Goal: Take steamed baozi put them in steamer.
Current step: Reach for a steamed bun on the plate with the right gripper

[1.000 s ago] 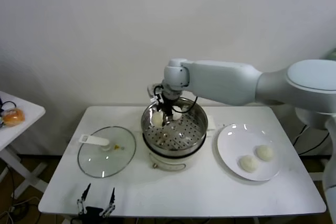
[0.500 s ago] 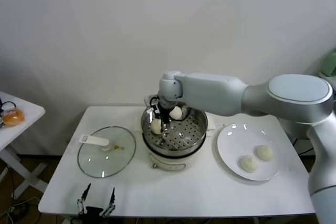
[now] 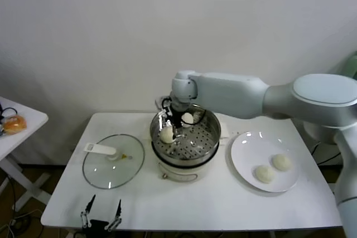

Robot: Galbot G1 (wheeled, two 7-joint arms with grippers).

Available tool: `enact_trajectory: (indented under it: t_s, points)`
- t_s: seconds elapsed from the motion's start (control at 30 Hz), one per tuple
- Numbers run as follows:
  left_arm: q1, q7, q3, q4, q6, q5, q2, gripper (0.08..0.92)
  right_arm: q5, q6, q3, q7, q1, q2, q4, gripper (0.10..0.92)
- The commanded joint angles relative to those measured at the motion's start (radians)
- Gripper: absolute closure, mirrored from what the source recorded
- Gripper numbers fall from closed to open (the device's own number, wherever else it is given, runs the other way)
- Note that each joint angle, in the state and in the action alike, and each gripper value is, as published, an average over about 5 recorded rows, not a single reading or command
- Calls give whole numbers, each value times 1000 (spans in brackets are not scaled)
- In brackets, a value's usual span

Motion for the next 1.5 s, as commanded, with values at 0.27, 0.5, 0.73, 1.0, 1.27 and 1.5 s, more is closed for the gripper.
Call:
enact_trajectory:
  t_s: [0.27, 0.5, 0.73, 1.0, 1.27, 1.5]
  points:
    - [7, -1, 0, -8, 0, 2, -46, 177, 47, 149, -152, -177, 240, -454, 170, 203]
    - [1, -2, 5, 2, 1, 3, -49, 177, -83, 168, -214, -169, 165, -665, 249, 203]
    - [3, -2, 3, 9, 0, 5, -49, 177, -248, 155, -123, -133, -29, -750, 260, 203]
    - [3, -2, -2, 14, 1, 4, -49, 177, -337, 133, -27, -109, -204, -768, 238, 203]
    - [4, -2, -1, 19, 4, 8, -49, 177, -385, 130, 71, -101, -341, -759, 199, 203]
    - [5, -2, 0, 22, 3, 14, -49, 177, -421, 128, 161, -88, -436, -731, 160, 203]
